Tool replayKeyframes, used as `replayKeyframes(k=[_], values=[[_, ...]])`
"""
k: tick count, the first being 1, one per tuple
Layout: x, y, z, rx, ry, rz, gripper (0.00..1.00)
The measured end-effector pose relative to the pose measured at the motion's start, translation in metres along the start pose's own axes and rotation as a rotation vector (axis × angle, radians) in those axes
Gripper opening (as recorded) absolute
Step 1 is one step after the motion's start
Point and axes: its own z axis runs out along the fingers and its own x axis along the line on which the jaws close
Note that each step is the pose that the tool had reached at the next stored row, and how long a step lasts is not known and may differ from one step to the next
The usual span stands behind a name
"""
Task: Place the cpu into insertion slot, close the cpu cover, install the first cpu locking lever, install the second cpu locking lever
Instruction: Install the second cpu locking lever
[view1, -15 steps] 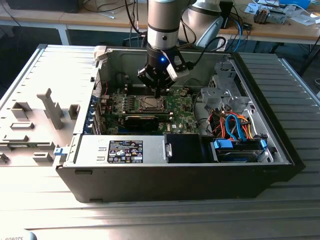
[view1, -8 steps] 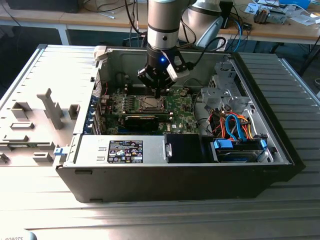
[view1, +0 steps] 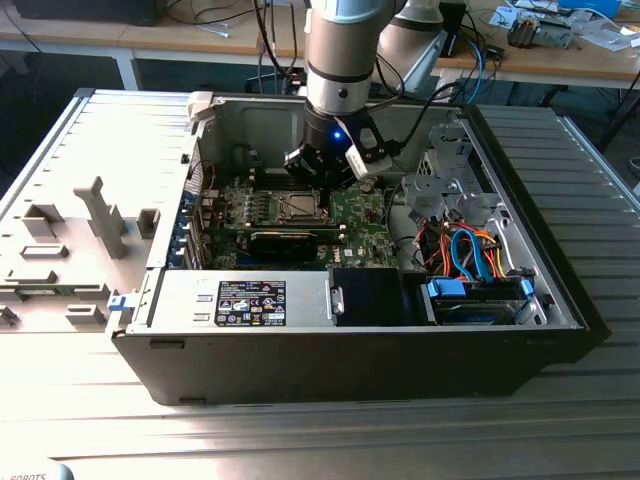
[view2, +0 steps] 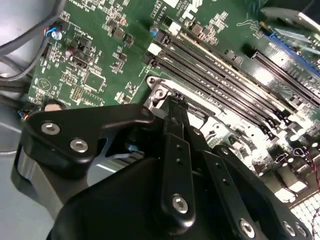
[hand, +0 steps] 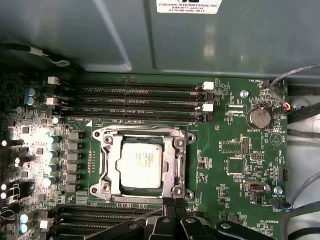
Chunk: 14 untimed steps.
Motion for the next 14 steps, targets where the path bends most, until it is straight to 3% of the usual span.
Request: replayKeyframes(k=[2,6,9,14], values=[[0.0019,-0.0093,0.0005,-0.0358,-0.0013,0.000,0.11],[0.0104,-0.0181,0.0022,-0.0652,-0.0024,-0.001,0.11],[0.0164,-0.0261,0.0030,-0.0760,-0.0027,-0.001,0.11],[0.0289,-0.0271,0.0103,-0.0810,-0.0028,-0.001,0.11]])
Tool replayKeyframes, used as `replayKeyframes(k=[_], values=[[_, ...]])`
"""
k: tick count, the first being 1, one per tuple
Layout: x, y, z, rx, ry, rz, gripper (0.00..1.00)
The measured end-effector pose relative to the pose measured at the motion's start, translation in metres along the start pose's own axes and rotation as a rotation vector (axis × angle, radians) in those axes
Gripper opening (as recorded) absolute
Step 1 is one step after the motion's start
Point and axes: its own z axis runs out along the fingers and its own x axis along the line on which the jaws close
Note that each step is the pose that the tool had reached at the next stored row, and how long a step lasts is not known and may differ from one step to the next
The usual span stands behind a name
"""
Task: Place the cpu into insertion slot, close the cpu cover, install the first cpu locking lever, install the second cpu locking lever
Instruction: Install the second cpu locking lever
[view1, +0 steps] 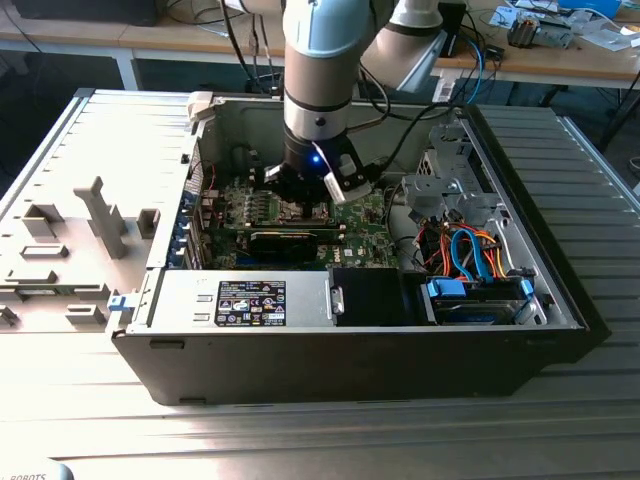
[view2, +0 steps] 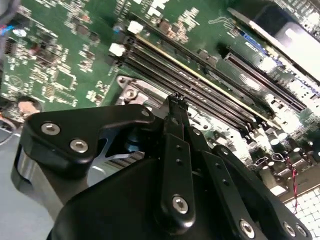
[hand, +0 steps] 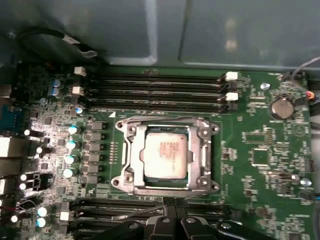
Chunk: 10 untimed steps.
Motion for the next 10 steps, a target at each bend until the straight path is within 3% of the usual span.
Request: replayKeyframes(k=[4,8,10], values=[[0.0090,-0.0002,0.0050,-0.0133,-0.0005,0.000,0.11],[0.0162,-0.0005,0.0100,-0.0318,-0.0013,0.000,0.11],[0.0211,-0.0006,0.0121,-0.0368,-0.0015,0.000,0.11]])
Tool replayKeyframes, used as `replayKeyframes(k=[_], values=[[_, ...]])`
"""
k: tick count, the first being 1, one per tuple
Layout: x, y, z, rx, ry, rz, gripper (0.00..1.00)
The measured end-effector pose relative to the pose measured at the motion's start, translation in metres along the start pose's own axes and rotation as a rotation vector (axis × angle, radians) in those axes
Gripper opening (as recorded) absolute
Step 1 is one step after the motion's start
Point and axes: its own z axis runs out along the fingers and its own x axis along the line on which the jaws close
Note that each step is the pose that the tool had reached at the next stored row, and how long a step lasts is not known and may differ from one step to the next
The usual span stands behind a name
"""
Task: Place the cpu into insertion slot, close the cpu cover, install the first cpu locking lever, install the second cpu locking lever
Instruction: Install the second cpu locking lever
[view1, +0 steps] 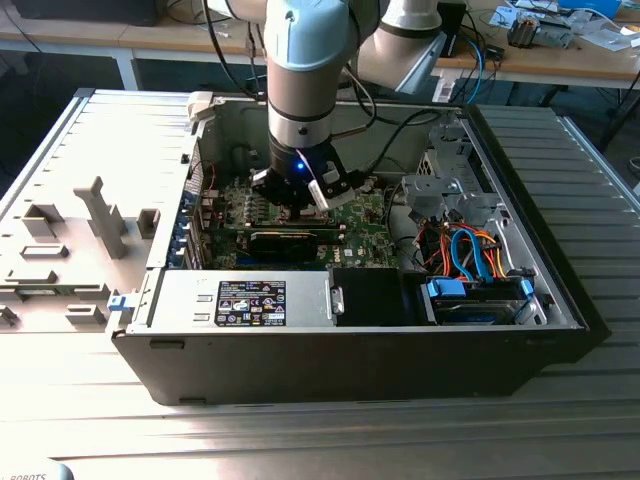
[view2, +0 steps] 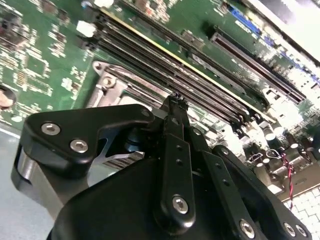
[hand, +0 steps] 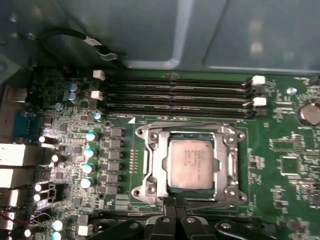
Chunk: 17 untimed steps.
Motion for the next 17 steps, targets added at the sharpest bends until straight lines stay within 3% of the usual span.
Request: replayKeyframes(k=[2,5,9,13,15,17], values=[[0.0071,-0.0009,0.0039,-0.0089,0.0000,-0.001,0.11],[0.0101,-0.0021,0.0067,-0.0163,0.0000,-0.002,0.11],[0.0143,-0.0022,0.0078,-0.0253,-0.0004,-0.003,0.11],[0.0236,-0.0019,0.0080,-0.0375,-0.0019,-0.004,0.11],[0.0248,-0.0024,0.0082,-0.0423,-0.0014,-0.007,0.11],[0.0253,-0.0027,0.0086,-0.0428,0.0008,-0.020,0.11]])
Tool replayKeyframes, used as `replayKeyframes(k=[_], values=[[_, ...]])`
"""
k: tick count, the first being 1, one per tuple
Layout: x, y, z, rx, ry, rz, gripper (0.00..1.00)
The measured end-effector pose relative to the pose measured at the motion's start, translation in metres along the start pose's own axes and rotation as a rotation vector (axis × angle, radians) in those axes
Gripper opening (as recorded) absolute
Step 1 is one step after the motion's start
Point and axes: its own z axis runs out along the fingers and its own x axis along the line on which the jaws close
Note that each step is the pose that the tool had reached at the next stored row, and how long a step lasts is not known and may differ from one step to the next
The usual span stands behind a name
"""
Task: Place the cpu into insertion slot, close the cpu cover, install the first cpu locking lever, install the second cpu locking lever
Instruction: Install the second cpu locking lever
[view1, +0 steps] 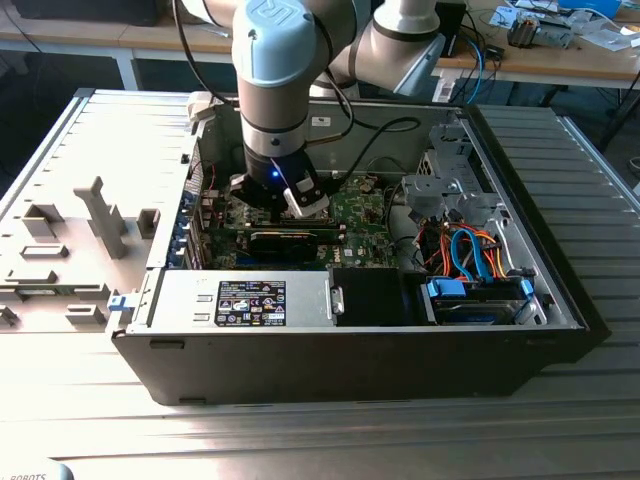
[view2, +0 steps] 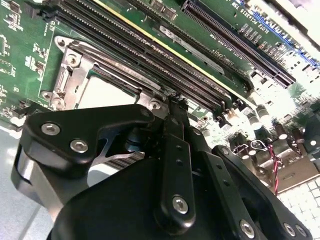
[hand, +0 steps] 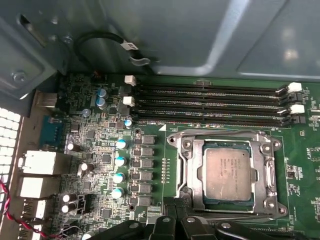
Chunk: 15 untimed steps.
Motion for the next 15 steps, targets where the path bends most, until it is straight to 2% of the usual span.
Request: replayKeyframes(k=[2,3,12,13,15], values=[[0.0004,-0.0001,0.0003,0.0002,0.0042,-0.019,0.11],[0.0005,-0.0002,0.0007,0.0002,0.0083,-0.039,0.11],[0.0003,0.0017,0.0045,-0.0010,0.0186,-0.090,0.11],[0.0002,0.0019,0.0047,0.0037,0.0191,-0.090,0.11],[0.0002,0.0023,0.0029,0.0371,0.0223,-0.090,0.11]])
